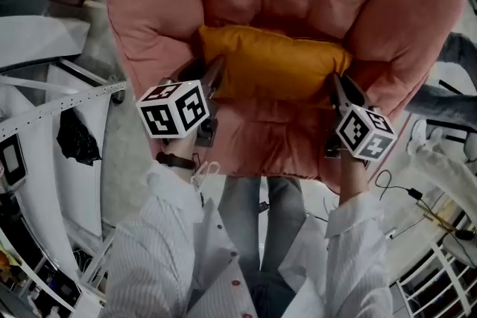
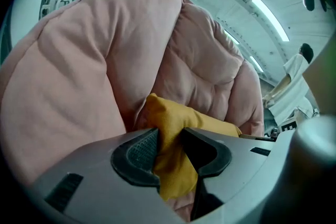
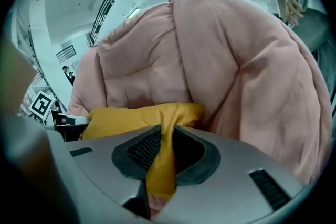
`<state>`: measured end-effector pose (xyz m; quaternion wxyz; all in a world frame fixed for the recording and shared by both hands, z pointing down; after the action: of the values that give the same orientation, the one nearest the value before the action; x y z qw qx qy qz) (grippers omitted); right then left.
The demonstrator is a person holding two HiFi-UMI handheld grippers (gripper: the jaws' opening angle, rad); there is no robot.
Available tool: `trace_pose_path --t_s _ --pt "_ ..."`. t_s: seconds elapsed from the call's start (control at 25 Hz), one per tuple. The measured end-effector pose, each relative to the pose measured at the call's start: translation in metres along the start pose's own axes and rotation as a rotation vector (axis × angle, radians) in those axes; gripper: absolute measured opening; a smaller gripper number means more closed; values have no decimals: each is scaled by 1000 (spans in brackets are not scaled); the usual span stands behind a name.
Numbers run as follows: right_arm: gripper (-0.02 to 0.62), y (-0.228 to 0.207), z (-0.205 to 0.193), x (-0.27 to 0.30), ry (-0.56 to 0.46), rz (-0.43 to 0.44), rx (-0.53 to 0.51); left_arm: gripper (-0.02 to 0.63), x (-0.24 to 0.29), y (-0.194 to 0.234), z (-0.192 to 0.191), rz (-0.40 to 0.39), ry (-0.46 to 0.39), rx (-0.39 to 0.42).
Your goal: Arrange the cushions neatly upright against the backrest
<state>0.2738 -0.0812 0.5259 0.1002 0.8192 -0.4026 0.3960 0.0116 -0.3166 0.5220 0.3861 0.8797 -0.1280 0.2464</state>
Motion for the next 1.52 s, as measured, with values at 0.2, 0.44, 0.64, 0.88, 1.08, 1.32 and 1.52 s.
trace_pose_path --t_s 0.2,0.44,0.64,0.88,1.08,1.32,1.52 --pt "73 -2 -6 4 28 -6 -50 164 8 10 -16 32 45 -3" --pt "84 -5 -16 7 66 -9 -40 170 14 12 -20 51 101 35" --pt "87 0 -18 14 102 -27 -54 170 15 17 -20 62 123 44" --pt "98 -4 -20 11 132 -39 -46 181 12 12 -24 79 125 13" --pt "103 -3 -9 -5 148 -45 -89 184 -6 4 -20 79 96 -14" --pt "103 -1 22 -43 57 -35 -99 184 -30 -27 0 42 70 37" --pt "101 13 60 -83 -31 36 -120 183 -63 -68 18 19 16 101"
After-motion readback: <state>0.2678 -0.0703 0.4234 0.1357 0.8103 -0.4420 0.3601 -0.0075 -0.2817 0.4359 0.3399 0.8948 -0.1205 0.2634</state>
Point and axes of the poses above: the fingertips, and each gripper's own axes: x forward along the fingers, y to its left, z out of its top, the point moved 10 cm from there along -x, backward along the fingers, and after that the axes turned 14 degrees about -z, right-handed, at the moved point
